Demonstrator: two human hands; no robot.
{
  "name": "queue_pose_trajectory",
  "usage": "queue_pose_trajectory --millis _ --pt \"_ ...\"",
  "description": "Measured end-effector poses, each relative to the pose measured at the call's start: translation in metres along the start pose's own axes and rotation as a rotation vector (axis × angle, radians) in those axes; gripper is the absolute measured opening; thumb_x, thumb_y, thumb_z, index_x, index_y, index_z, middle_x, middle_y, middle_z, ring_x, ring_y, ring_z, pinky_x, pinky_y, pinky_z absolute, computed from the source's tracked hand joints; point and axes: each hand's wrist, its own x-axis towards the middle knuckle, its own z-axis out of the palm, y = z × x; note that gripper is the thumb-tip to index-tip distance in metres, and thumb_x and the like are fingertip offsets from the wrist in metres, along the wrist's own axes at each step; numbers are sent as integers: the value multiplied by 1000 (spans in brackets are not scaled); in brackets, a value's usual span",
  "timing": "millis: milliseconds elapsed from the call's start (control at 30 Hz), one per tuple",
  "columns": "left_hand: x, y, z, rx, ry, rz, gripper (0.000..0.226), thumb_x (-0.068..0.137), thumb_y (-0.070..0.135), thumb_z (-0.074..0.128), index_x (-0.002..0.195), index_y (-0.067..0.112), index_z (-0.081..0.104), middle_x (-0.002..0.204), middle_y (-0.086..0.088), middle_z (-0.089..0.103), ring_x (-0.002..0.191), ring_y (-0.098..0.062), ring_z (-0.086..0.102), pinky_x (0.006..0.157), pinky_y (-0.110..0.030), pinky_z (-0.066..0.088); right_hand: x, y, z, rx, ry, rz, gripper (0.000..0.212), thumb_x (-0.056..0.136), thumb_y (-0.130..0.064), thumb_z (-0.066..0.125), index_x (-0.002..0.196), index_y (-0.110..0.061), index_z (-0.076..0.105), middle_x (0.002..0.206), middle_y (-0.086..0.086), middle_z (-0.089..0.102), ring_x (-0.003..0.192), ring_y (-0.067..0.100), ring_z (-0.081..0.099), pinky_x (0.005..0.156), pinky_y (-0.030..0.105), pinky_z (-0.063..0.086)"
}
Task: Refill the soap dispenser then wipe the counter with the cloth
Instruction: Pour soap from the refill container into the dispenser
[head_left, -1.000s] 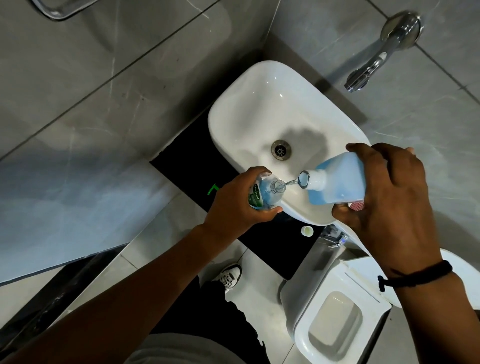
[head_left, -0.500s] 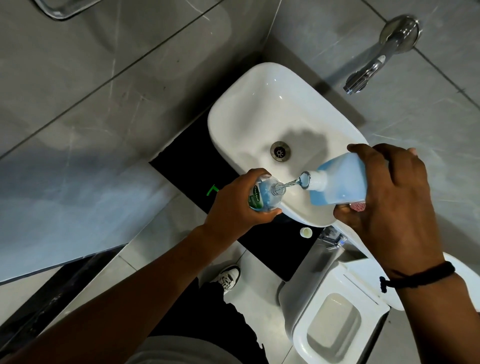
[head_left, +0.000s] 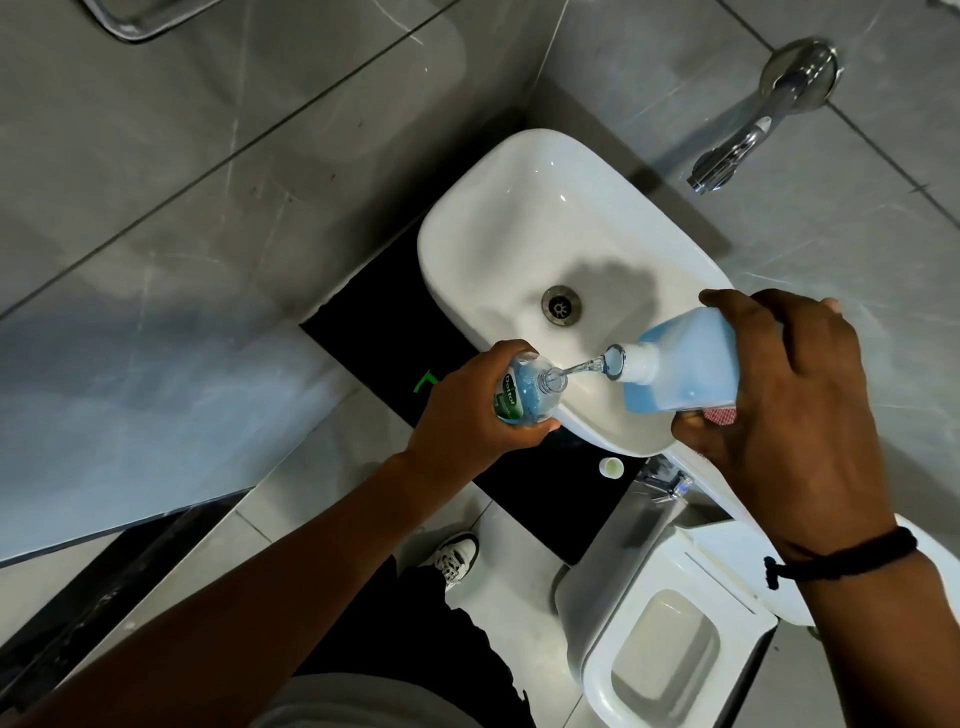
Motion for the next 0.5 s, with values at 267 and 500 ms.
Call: queue_pose_trajectory --millis 267,500 --pt "-4 0 3 -6 7 10 70 78 34 99 134 9 65 118 0 78 108 -13 77 89 -22 65 -1 2 -2 -5 4 -10 101 57 -14 93 147 -12 48 132 23 50 123 41 43 115 64 35" --pt "-4 -2 5 -13 16 10 70 78 34 99 133 9 65 119 0 78 109 -12 76 90 -18 63 -3 -1 -4 -14 6 -18 100 57 -13 94 146 -11 49 132 24 50 123 42 44 119 63 31"
